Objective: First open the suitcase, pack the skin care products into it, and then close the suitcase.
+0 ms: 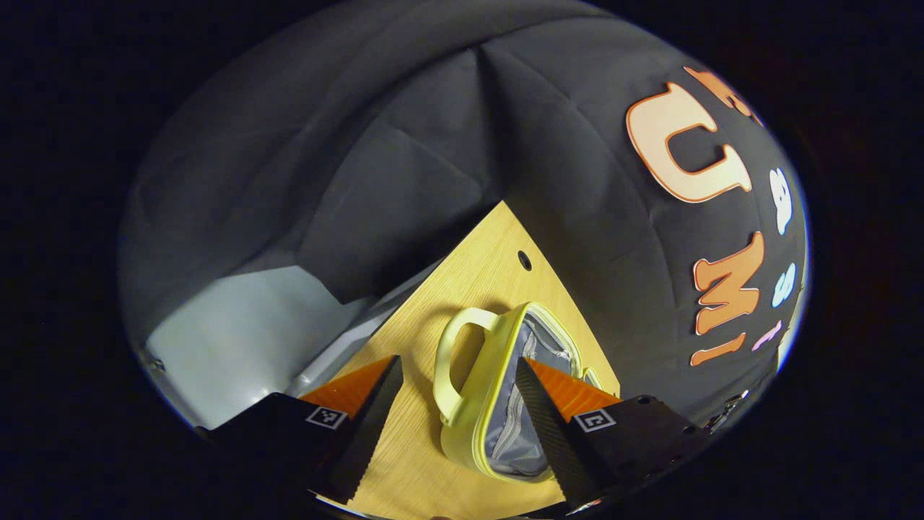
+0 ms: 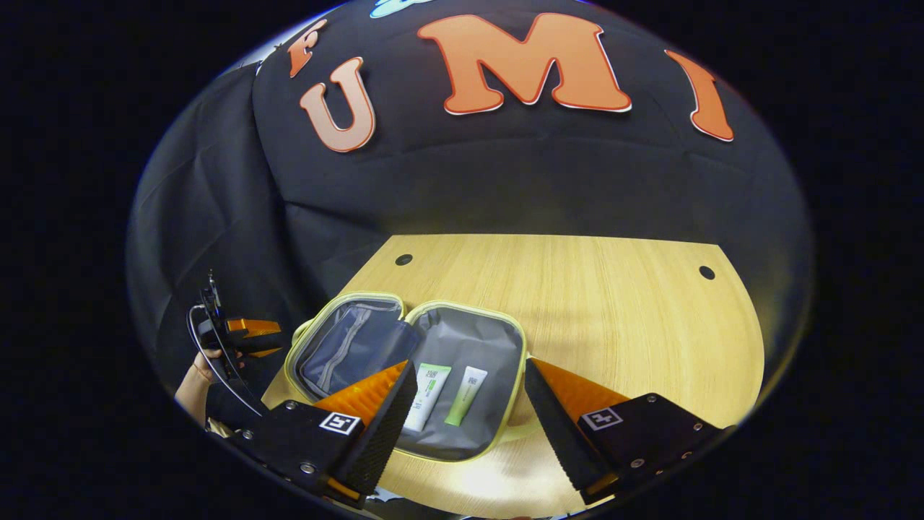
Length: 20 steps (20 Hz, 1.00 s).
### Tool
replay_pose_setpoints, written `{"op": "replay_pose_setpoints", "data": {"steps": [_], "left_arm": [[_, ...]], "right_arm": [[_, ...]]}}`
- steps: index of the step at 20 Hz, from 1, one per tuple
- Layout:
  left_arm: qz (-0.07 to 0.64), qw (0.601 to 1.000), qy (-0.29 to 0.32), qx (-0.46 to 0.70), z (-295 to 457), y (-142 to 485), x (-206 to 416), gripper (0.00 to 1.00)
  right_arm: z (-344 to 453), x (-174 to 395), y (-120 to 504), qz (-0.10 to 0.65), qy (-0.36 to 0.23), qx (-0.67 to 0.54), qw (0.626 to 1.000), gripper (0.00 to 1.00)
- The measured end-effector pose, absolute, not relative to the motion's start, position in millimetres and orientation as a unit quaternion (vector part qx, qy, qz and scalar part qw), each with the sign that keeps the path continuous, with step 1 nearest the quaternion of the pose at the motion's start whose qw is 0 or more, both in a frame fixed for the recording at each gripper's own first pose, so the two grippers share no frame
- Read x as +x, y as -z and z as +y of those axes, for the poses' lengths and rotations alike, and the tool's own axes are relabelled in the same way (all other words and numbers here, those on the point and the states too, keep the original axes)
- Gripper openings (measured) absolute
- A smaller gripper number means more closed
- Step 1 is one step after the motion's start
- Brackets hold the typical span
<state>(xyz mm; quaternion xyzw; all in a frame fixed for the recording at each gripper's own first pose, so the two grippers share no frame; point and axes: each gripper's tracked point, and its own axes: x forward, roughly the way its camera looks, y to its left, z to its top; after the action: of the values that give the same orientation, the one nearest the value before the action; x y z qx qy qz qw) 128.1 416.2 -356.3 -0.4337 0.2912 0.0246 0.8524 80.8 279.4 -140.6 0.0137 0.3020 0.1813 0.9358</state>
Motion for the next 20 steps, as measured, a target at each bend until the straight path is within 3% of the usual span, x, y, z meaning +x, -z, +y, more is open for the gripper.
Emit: {"op": "replay_pose_setpoints", "data": {"steps": [6,8,12,13,17,20], "left_arm": [[0.279,0.828,-0.002,-0.486,405,377,166,1.00],[0.282,0.823,0.002,-0.492,395,383,174,0.95],[0.339,0.825,-0.033,-0.451,388,417,182,0.17],[0.336,0.829,-0.034,-0.445,391,398,170,0.12],[0.345,0.867,-0.042,-0.357,377,361,165,0.12],[0.324,0.894,-0.047,-0.305,361,300,163,0.11]], "right_arm": [[262,79,135,0.301,-0.155,0.034,0.940,0.96],[259,80,130,0.296,-0.152,0.050,0.942,0.96],[254,86,125,0.291,-0.148,0.065,0.943,0.96],[253,88,125,0.290,-0.147,0.065,0.944,0.96],[247,96,116,0.274,-0.145,0.070,0.948,0.96],[236,104,100,0.252,-0.140,0.075,0.955,0.96]]}}
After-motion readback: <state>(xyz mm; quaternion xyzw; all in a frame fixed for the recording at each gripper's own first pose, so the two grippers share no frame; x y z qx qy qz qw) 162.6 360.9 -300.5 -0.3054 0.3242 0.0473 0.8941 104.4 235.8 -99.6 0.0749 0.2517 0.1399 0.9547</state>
